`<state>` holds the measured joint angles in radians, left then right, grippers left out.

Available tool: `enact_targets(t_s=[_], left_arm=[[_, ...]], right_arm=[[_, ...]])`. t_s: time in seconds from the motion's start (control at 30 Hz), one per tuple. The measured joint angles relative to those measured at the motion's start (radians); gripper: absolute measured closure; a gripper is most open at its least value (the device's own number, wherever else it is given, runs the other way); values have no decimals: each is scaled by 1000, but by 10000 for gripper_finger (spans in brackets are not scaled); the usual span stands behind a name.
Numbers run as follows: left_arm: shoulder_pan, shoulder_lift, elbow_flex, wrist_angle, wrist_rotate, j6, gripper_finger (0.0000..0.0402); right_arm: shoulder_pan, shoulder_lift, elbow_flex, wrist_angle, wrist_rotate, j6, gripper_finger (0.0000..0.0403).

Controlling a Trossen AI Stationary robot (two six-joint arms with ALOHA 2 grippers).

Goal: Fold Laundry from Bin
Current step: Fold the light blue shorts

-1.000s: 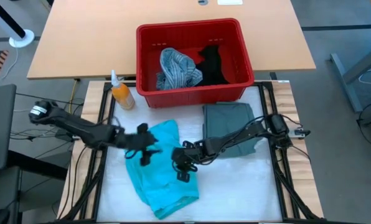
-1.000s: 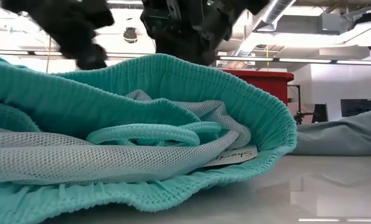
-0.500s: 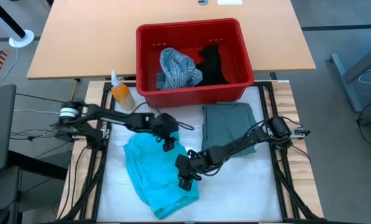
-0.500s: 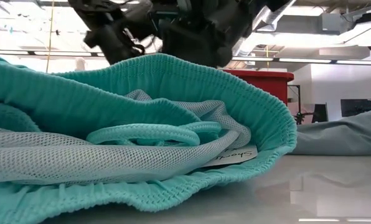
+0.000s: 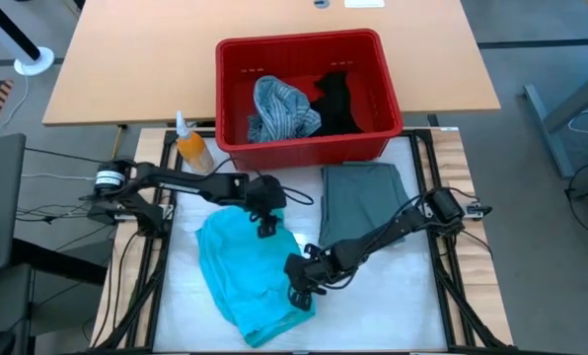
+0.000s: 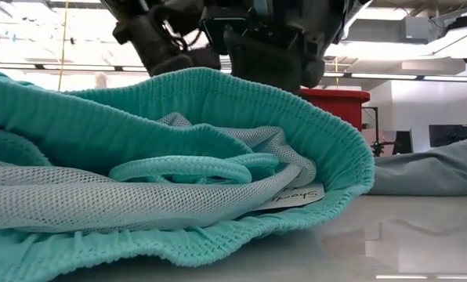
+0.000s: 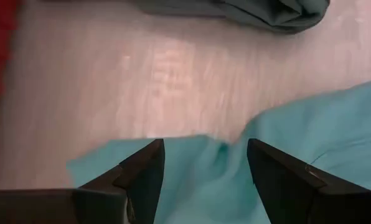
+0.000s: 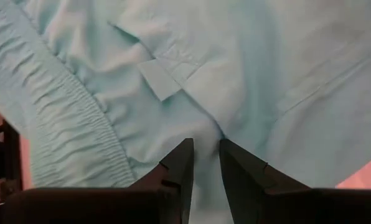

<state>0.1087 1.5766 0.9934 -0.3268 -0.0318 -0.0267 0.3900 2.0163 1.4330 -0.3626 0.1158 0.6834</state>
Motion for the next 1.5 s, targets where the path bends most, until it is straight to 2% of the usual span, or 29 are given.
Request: enact_targets(t_s=[0.13,0.33,0.53,0.8,1.07,1.27,1.5], left_arm=[[27,-58,-75,1,-32,-12,182],[22,-17,-134,30,5,-47,182],[22,40,-135,91,-66,-72,182],[43,110,-135,101,-69,-111,182],[52,113,-135,116,-121,-119,182],[75,113,-135,115,-176,-184,182],[84,109,-135,115,-181,-236,182]], right_arm=[[6,0,0,-14,0,0,296],[10,0,0,-19,3,-3,296],[13,0,0,-10,3,-2,296],[50,0,0,-30,3,58,296],[81,0,0,-45,42,118,296],[93,1,0,-50,50,143,296],[94,1,0,-51,51,148,296]])
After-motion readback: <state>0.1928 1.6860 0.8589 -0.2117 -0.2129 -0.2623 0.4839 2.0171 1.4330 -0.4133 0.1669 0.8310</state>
